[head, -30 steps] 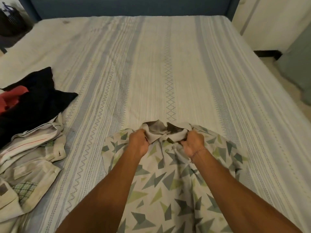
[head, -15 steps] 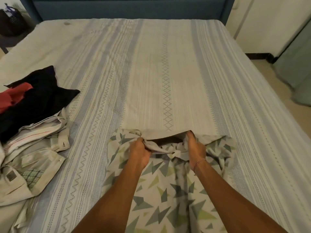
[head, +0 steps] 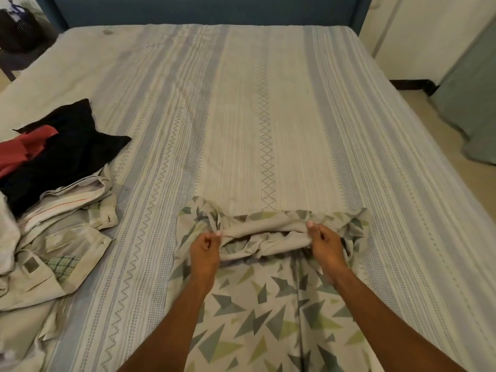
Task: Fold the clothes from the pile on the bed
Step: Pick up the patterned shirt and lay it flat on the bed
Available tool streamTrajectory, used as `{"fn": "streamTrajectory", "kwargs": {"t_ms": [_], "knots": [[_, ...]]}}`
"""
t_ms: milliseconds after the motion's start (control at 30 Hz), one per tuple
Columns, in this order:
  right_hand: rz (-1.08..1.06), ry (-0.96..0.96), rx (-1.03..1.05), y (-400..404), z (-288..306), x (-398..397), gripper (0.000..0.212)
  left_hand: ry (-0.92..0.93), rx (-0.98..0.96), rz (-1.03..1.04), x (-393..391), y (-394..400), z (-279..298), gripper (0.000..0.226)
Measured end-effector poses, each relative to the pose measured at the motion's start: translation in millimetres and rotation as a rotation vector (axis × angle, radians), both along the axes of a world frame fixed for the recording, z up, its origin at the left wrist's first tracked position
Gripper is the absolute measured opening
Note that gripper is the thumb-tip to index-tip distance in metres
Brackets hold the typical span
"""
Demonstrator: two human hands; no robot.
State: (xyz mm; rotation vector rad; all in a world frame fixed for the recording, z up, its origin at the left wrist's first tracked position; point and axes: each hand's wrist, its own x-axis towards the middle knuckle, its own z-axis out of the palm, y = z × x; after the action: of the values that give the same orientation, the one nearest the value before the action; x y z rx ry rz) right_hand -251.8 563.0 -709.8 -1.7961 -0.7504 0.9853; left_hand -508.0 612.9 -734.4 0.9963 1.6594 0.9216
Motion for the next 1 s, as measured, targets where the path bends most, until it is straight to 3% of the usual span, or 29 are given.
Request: {"fn": "streamTrajectory", "kwargs": {"t_ms": [67, 133, 233, 367, 500, 767, 900, 1000], "knots": [[-0.166, 0.431, -0.085, 2, 1, 4, 0.030, -0.065, -0.147, 0.097, -7, 3, -5, 0.031], [-0.221, 0.671, -0.110, 3, 1, 4, 0.031, -0.293, -0.232, 0.135, -9, 7, -4, 0.033], [-0.234, 0.814, -0.058, 5, 5, 3, 0.037, -0.702, -0.292, 0.178, -9, 11, 11, 0.025], [-0.166, 0.930, 0.020, 6, 7, 7, 0.046, -0.910, -0.346, 0.150, -8, 14, 24, 0.031], [-0.027, 0.952, 0.044, 9, 13, 6, 0.013, -0.907, -0.333, 0.103, 2, 14, 27, 0.033], [-0.077, 0.840, -0.002, 20, 15, -14, 0.026, -0.912, -0.293, 0.162, 18, 18, 22, 0.020], [-0.153, 0.773, 0.001, 26, 11, -21, 0.031, -0.840, -0.311, 0.154, 23, 17, 18, 0.036], [-0.138, 0.659, 0.024, 28, 14, -23, 0.034, -0.479, -0.220, 0.040, 23, 15, 22, 0.079]]}}
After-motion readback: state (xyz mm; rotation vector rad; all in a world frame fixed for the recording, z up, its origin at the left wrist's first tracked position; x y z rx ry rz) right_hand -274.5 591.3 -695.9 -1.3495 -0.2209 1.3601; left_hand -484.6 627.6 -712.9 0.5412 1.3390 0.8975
